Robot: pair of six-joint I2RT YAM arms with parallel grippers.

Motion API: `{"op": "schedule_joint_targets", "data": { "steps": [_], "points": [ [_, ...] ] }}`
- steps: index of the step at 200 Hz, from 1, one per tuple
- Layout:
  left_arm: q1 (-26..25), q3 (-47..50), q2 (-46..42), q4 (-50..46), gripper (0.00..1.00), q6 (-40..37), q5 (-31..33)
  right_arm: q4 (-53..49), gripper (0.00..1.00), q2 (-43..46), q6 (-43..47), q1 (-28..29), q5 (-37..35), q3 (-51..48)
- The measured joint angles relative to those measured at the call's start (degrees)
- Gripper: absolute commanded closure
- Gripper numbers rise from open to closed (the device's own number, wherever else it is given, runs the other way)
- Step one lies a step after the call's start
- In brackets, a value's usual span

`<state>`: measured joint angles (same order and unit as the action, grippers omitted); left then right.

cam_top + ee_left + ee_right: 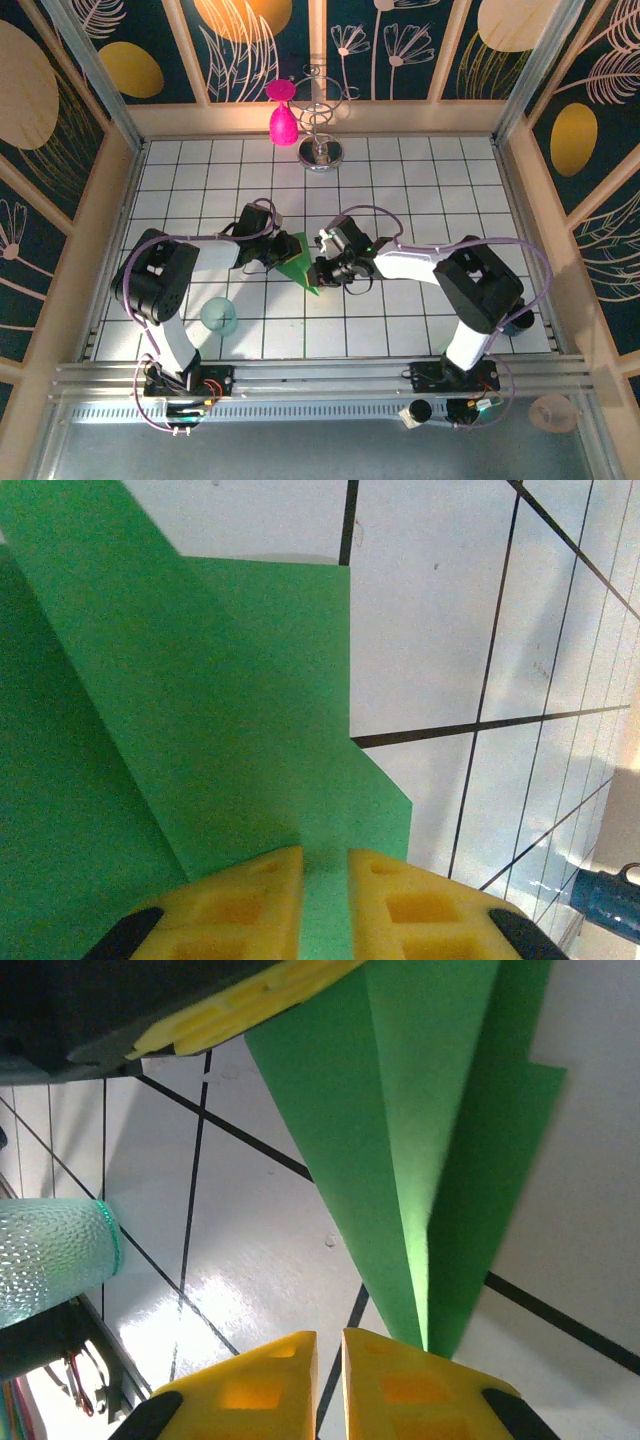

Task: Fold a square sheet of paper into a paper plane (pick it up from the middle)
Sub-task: Fourth fold the wing at the center of the table.

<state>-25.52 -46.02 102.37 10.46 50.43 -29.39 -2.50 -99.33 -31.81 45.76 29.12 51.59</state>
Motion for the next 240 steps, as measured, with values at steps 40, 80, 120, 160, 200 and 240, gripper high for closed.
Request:
{"op": "schedule_joint_targets", "data": {
  "steps": [40,80,120,160,200,240],
  "points": [
    [0.0,-0.1,0.4,0.0,0.80,0.0,0.0,1.9,0.85,-1.9,-0.6,0.0,1.1,-1.1],
    [0.0,-0.1,0.5,0.0,0.80,0.0,0.0,2.7,0.85,-2.6,-0.7,0.0,2.0,-2.1],
    [0.0,-0.1,0.6,0.0,0.80,0.0,0.0,2.8,0.85,-3.1,-0.7,0.0,2.4,-2.3],
    [0.0,-0.1,1.0,0.0,0.80,0.0,0.0,2.8,0.85,-3.9,-0.7,0.0,2.4,-2.3],
    [0.0,-0.1,1.2,0.0,0.80,0.0,0.0,2.7,0.86,-4.0,-0.6,0.0,2.3,-2.3],
    [0.0,-1.6,1.2,-1.3,0.80,-0.4,0.5,2.5,0.86,-4.1,0.0,0.0,2.0,-2.3]
  ]
}}
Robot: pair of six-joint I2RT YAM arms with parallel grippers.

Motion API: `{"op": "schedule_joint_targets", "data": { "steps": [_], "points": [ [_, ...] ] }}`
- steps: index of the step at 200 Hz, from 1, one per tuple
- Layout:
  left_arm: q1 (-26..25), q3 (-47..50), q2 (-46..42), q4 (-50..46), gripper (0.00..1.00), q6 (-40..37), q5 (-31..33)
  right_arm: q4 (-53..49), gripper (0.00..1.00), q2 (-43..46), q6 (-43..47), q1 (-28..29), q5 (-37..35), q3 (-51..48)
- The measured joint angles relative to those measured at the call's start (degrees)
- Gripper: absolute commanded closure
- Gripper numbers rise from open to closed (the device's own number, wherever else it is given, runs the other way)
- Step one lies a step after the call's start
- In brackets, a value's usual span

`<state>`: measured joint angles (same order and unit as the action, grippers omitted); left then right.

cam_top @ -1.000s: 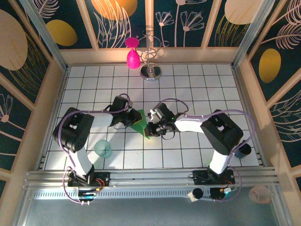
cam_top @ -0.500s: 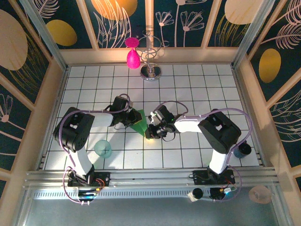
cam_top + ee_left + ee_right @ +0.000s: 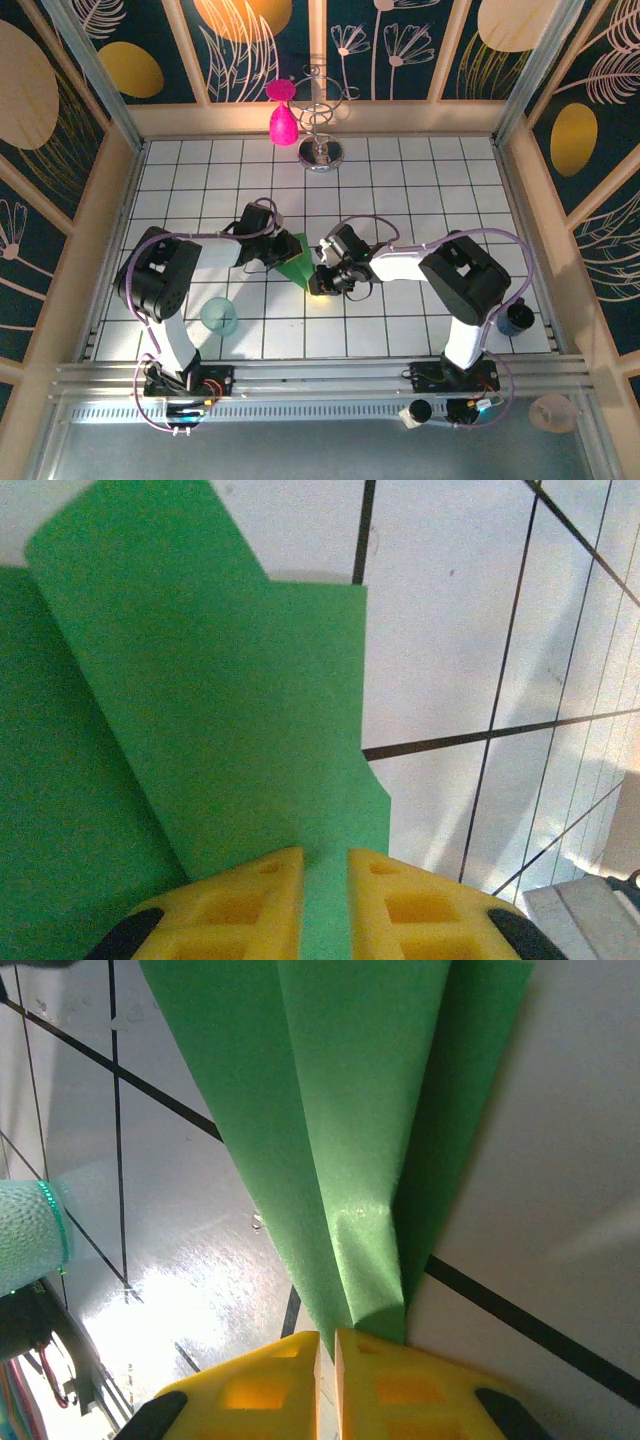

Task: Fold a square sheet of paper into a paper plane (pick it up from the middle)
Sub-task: Fourth fold the wing at the center of the table.

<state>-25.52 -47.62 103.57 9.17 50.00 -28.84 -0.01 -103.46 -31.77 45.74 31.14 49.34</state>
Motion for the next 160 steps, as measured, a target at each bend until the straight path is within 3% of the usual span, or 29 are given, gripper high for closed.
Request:
{"op": "schedule_joint_targets", "data": {
  "steps": [160],
  "points": [
    [0.0,-0.7,0.0,-0.4,0.80,-0.3,-0.2,-1.1,0.85,3.0,-0.3,0.5,0.5,-1.6]
  ]
}}
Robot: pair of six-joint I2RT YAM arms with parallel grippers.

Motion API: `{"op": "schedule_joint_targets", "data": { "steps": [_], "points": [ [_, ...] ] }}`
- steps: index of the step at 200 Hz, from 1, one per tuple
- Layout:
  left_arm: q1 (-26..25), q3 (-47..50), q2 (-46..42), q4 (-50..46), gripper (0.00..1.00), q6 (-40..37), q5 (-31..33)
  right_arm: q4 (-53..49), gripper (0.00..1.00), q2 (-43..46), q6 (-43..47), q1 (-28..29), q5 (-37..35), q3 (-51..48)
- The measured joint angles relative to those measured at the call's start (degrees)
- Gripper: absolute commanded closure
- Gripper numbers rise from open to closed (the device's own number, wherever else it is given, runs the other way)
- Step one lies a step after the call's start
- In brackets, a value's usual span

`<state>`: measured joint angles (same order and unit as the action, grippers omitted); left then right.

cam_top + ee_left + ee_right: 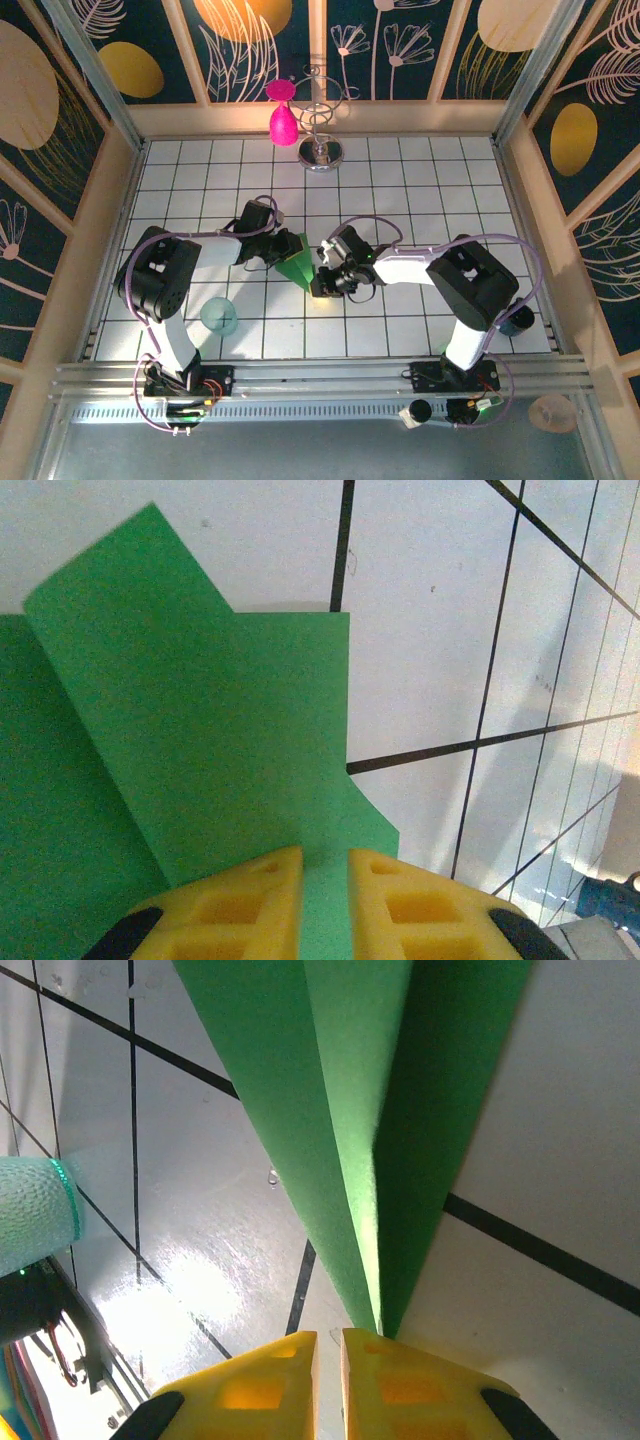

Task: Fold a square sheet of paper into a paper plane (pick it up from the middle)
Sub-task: Fourth fold the wing at the center of the table.

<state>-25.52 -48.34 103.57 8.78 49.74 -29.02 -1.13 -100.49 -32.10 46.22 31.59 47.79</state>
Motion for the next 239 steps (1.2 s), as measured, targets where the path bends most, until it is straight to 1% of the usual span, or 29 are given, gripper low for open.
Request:
{"op": "schedule_joint_targets", "data": {
  "steps": [93,201,239],
  "points": [
    [0.0,1.2,-0.2,0.0,0.79,0.0,-0.8,0.1,0.85,-1.7,0.2,0.7,0.7,0.1],
    [0.0,1.3,-0.4,0.0,0.80,0.0,-0.7,-1.0,0.85,0.0,0.2,1.9,0.2,0.5],
    [0.0,1.3,-0.4,0.0,0.80,0.0,-0.7,-1.2,0.86,-1.6,0.3,2.3,0.2,0.5]
  ]
}}
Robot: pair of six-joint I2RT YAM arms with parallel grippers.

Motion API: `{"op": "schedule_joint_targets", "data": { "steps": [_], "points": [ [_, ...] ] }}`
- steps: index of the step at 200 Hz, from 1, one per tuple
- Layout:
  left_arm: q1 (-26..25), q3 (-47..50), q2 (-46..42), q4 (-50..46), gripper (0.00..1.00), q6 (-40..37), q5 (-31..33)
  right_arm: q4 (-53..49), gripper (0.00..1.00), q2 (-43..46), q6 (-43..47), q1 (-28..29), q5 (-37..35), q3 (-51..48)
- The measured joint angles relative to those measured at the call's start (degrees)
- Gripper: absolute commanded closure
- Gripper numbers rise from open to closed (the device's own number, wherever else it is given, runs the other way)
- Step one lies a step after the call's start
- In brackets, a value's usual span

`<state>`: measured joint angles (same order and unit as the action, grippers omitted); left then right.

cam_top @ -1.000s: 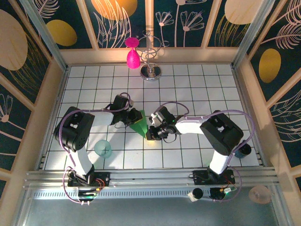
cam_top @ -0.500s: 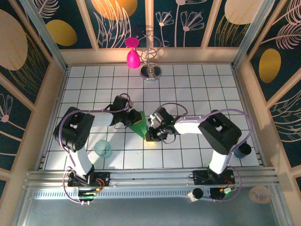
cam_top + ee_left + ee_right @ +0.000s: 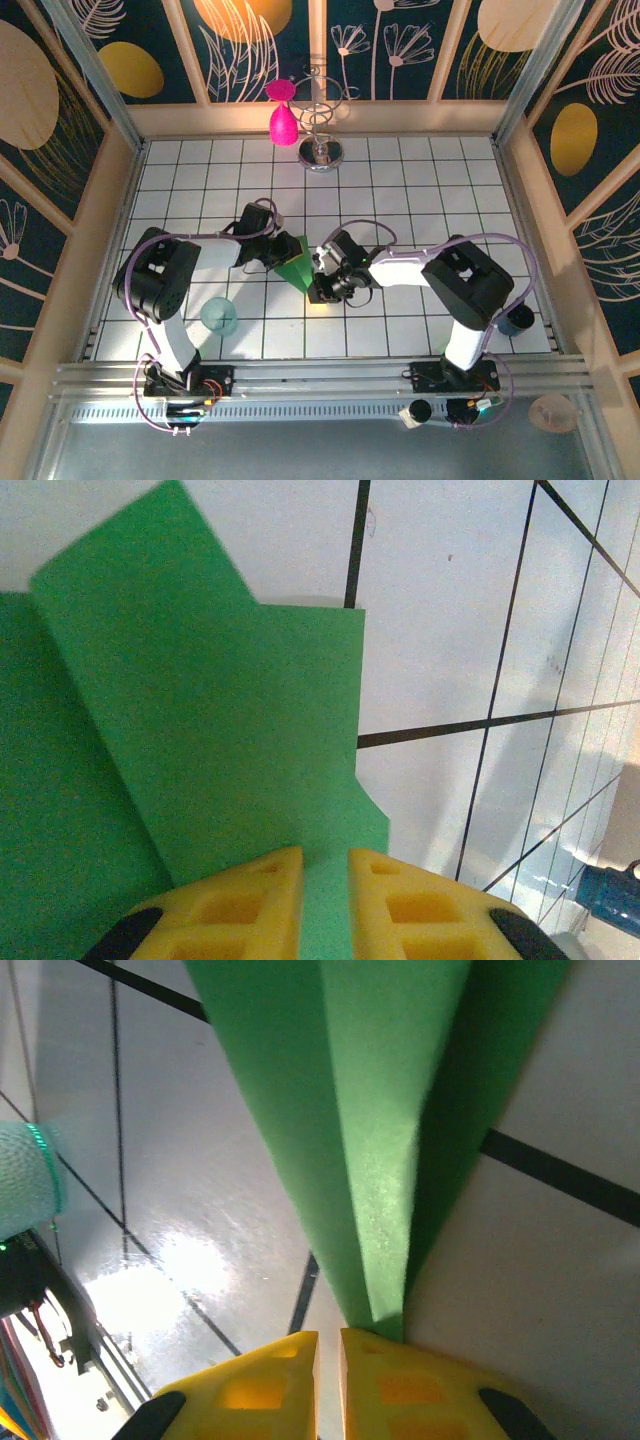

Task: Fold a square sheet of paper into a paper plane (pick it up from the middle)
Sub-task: Fourth fold the wing at the center of the table.

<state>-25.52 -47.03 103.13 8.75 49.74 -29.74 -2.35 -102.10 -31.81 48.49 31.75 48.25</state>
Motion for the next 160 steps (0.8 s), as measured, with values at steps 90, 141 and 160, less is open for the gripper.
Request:
{"op": "schedule_joint_targets", "data": {
  "steps": [90,141,160],
  "points": [
    [0.0,-0.6,0.0,0.0,0.80,0.0,0.0,-2.7,0.85,0.6,1.5,-0.6,-2.3,1.2],
    [0.0,-1.4,0.1,0.0,0.80,0.0,0.0,2.5,0.83,7.6,-2.9,-1.6,-2.3,-0.9],
    [0.0,-1.4,0.1,0.0,0.79,0.0,0.0,5.3,0.83,7.4,-5.5,-1.6,-2.3,-1.3]
  ]
}}
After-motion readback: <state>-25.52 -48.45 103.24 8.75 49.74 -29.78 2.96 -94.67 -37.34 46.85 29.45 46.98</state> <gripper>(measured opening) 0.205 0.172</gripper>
